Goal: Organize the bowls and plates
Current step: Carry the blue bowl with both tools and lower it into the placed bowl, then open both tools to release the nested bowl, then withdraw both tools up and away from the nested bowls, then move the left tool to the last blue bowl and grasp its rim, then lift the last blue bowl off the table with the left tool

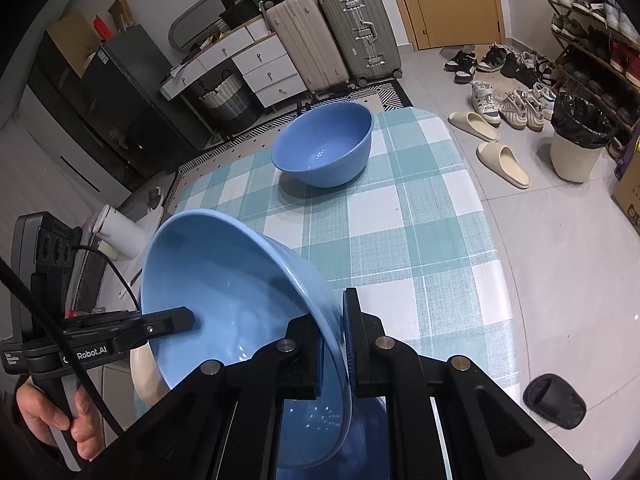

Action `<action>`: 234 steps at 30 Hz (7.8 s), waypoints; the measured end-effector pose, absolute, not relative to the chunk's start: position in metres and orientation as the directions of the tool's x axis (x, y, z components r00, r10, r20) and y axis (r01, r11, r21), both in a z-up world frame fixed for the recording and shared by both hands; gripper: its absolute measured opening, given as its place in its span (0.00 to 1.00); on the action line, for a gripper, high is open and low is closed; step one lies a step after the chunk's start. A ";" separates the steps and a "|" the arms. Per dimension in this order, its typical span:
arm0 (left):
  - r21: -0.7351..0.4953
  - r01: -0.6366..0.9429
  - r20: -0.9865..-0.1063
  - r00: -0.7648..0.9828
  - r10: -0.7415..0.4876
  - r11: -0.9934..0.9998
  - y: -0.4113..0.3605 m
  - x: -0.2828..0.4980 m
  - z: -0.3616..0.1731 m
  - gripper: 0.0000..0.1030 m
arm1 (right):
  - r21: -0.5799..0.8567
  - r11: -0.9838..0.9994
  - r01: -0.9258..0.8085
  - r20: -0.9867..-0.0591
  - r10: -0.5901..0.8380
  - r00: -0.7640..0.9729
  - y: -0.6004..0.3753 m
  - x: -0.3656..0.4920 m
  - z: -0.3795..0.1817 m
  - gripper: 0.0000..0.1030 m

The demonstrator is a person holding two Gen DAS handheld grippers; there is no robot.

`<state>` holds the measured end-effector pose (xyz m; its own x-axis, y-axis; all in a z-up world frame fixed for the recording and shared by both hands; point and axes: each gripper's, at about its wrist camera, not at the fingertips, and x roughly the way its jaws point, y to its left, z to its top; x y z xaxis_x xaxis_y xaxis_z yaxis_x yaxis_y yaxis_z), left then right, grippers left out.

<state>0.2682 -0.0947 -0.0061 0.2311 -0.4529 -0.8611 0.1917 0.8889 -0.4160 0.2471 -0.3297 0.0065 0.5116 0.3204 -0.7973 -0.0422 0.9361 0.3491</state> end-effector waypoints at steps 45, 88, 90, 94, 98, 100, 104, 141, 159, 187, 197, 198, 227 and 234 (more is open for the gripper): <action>-0.281 0.235 -0.931 0.170 -0.324 0.930 -0.116 0.186 -0.040 0.06 | 0.314 0.949 -0.034 -0.860 0.299 0.412 -0.322 0.165 -0.025 0.09; -0.113 0.303 -0.910 0.351 -0.221 0.946 -0.125 0.168 -0.062 0.12 | 0.020 0.997 -0.081 -0.832 0.062 0.551 -0.313 0.143 -0.057 0.13; -0.122 0.292 -0.901 0.369 -0.229 0.948 -0.122 0.166 -0.061 0.15 | 0.036 0.996 -0.079 -0.819 0.074 0.569 -0.315 0.138 -0.055 0.15; -0.115 0.263 -0.863 0.452 -0.228 0.958 -0.115 0.156 -0.052 0.44 | 0.050 0.996 -0.075 -0.787 0.086 0.611 -0.315 0.125 -0.048 0.24; -0.129 0.262 -0.813 0.525 -0.253 0.957 -0.112 0.141 -0.039 0.44 | 0.039 0.996 -0.078 -0.715 0.082 0.694 -0.311 0.108 -0.034 0.45; -0.142 0.263 -0.798 0.540 -0.268 0.954 -0.111 0.137 -0.036 0.45 | 0.031 0.996 -0.079 -0.667 0.080 0.741 -0.307 0.097 -0.025 0.51; -0.112 0.252 -0.763 0.598 -0.246 0.961 -0.111 0.123 -0.029 0.45 | 0.041 0.994 -0.104 -0.608 0.107 0.786 -0.298 0.078 -0.013 0.63; -0.033 0.042 -0.457 0.888 -0.052 0.999 -0.074 0.051 -0.028 1.00 | 0.131 0.973 -0.192 -0.420 0.230 0.878 -0.296 0.006 -0.046 0.99; 0.017 0.074 -0.557 0.829 -0.052 0.997 -0.086 0.072 -0.049 1.00 | 0.194 0.963 -0.185 -0.489 0.258 0.833 -0.294 0.038 -0.060 0.99; -0.191 0.015 -0.737 0.658 -0.154 0.982 -0.040 0.311 0.004 1.00 | 0.336 0.859 -0.386 -0.458 0.507 0.730 -0.315 0.238 0.042 0.99; -0.151 -0.010 -0.881 0.455 -0.130 0.988 -0.081 0.458 -0.053 0.98 | 0.380 0.839 -0.391 -0.475 0.539 0.696 -0.313 0.256 0.008 0.99; -0.137 -0.023 -0.893 0.435 -0.114 0.990 -0.084 0.467 -0.060 0.97 | 0.384 0.842 -0.379 -0.480 0.533 0.697 -0.317 0.257 0.005 0.99; -0.242 0.016 -0.947 0.214 -0.240 0.970 -0.134 0.522 -0.124 0.16 | 0.335 0.926 -0.176 -0.669 0.365 0.647 -0.344 0.330 -0.042 0.99; -0.233 0.039 -0.953 0.189 -0.236 0.972 -0.132 0.512 -0.125 0.05 | 0.329 0.927 -0.180 -0.683 0.365 0.632 -0.340 0.338 -0.043 0.99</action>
<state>0.5116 -0.1321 -0.1250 0.1891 -0.2364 -0.9531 0.0388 0.9716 -0.2333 0.3382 -0.3405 -0.0428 0.6322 0.3653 -0.6832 -0.1796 0.9269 0.3295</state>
